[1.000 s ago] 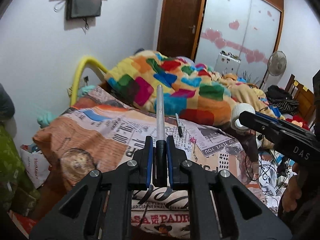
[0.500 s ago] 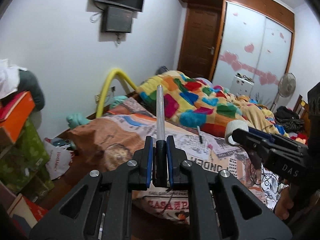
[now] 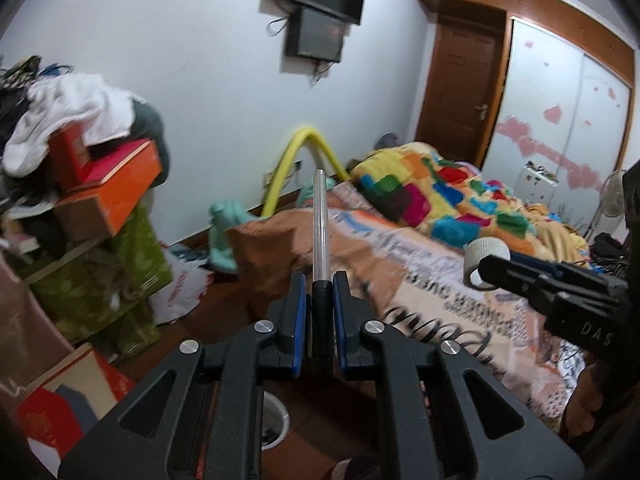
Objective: Collect trash
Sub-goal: 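Carry the pen and tape roll with both tools over the white bin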
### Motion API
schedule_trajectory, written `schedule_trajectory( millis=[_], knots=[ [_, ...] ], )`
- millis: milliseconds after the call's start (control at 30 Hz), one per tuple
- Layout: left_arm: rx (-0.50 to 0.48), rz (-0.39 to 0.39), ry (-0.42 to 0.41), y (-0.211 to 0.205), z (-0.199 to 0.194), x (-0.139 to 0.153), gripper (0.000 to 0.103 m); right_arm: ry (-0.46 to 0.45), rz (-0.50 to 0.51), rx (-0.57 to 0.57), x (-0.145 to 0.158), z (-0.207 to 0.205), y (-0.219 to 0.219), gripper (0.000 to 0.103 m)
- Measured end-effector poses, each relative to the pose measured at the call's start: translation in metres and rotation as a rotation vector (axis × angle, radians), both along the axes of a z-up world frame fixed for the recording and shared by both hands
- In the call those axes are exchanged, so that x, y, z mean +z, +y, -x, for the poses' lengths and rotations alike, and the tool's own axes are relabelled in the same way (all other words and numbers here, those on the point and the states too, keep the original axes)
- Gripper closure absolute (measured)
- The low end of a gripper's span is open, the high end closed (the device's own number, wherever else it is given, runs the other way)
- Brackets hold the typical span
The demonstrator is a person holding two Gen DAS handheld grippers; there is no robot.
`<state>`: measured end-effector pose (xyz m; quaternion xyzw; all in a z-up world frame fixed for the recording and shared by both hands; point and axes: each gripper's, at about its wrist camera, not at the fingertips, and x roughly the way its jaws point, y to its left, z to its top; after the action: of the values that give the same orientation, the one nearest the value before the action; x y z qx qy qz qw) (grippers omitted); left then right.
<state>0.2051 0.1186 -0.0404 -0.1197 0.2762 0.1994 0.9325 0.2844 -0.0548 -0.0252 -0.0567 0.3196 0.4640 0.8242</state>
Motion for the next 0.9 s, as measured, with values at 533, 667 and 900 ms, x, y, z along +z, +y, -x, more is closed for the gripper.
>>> schedule_trajectory(
  millis=[533,667,900],
  knots=[
    [0.163,0.130,0.189,0.079,0.073,-0.108,0.091,0.149,0.233,0.151,-0.102,0.040,0.097,0.068],
    [0.201,0.154,0.229,0.094,0.080,-0.137,0.091,0.200,0.310,0.178,-0.135,0.042,0.117,0.068],
    [0.233,0.257,0.315,0.116,0.080,-0.194,0.091,0.279,0.443,0.223,-0.192,0.040,0.155,0.068]
  ],
)
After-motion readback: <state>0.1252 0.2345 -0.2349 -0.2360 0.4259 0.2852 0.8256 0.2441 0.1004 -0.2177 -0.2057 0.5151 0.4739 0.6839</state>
